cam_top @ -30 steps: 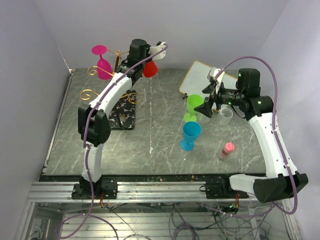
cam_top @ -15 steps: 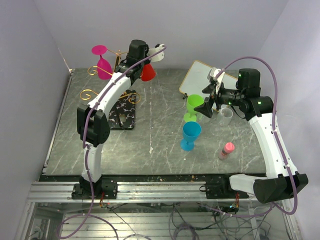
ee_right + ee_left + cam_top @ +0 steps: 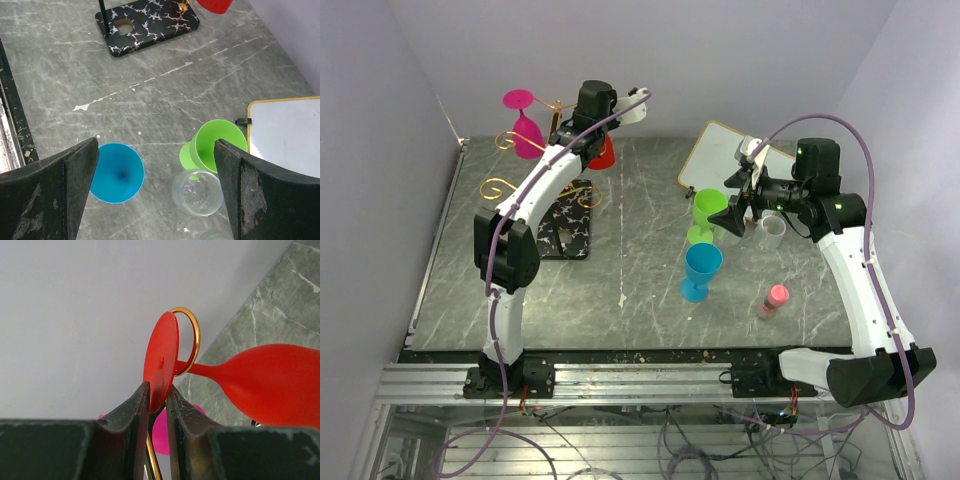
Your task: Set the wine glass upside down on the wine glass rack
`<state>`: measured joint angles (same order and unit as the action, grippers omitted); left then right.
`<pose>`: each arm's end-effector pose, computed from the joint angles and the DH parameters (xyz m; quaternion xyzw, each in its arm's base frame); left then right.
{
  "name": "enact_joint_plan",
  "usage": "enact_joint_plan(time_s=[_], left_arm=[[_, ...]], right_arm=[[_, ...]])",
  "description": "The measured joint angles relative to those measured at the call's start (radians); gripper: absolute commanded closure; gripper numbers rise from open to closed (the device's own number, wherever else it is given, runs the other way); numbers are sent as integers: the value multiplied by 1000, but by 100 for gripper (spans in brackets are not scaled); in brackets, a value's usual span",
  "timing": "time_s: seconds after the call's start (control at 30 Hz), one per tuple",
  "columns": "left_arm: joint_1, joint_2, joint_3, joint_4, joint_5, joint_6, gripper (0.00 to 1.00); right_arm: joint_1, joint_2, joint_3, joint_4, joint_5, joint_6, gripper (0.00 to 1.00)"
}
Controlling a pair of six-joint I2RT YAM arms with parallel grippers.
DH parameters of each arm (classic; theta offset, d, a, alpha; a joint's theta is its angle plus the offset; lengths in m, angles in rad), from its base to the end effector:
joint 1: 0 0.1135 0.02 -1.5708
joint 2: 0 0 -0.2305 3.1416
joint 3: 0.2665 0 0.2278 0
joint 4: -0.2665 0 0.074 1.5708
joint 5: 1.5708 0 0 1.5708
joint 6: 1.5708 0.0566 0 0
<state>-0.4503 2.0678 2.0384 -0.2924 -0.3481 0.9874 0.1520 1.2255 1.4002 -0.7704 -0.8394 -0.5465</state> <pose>0.4334 -0.1881 0.3294 0.4500 0.6680 0.2882 0.5179 0.2314 0.0781 0.3649 -0.4554 0.6928 0.2692 0.4901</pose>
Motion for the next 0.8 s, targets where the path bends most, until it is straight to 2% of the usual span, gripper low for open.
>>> enact_joint_plan(time_s=[0.23, 0.5, 0.8], left_arm=[[0, 0, -4, 0, -8, -7, 65], [1, -5, -4, -14, -7, -31, 55], [6, -46, -4, -110, -3, -54, 48]], right_arm=[[0, 0, -3, 2, 0, 0, 2], [0, 0, -4, 2, 0, 0, 1], [-2, 0, -5, 3, 0, 5, 1]])
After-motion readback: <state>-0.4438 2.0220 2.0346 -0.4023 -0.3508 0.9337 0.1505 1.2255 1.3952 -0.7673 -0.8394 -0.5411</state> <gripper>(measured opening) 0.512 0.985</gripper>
